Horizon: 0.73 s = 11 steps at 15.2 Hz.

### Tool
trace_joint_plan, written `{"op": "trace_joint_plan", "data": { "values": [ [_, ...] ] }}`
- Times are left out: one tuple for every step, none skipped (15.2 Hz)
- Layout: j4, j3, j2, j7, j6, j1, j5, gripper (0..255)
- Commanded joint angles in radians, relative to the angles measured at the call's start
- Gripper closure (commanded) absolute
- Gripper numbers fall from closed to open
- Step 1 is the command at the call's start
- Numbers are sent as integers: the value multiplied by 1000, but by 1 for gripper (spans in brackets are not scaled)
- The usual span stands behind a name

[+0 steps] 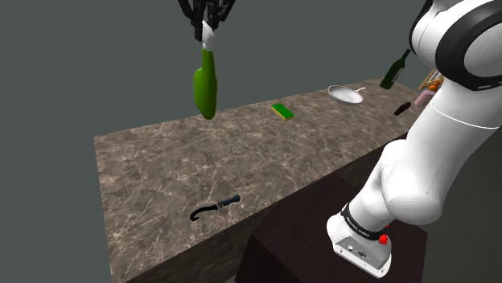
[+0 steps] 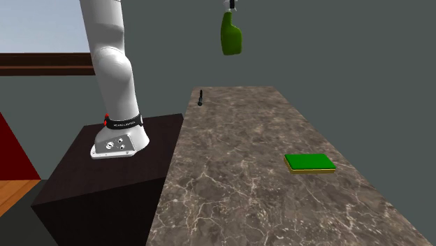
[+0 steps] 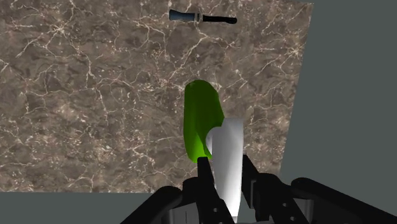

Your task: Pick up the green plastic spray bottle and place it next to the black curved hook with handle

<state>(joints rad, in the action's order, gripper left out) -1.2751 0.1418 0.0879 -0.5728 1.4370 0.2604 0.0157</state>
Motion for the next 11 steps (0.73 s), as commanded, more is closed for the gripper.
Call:
{"op": "trace_joint_plan", "data": {
  "values": [
    [-58, -1, -20, 1, 38, -2, -3, 255],
    [-82, -1, -28, 2, 55, -2, -4, 255],
    [-106, -2, -35, 2, 71, -3, -6, 255],
    [-128, -2, -42, 3, 87, -3, -7, 255],
    [-151, -2, -49, 3, 103, -4, -8, 255],
    [-172, -3, -55, 4, 119, -4, -8, 255],
    [-193, -3, -60, 4, 134, -5, -9, 255],
    [-214, -3, -66, 5, 150, -5, -10, 255],
    [-234, -4, -71, 5, 165, -5, -11, 255],
    [-253, -4, -75, 6, 180, -6, -11, 255],
    [-272, -4, -79, 6, 194, -6, -12, 255]
  ]
}}
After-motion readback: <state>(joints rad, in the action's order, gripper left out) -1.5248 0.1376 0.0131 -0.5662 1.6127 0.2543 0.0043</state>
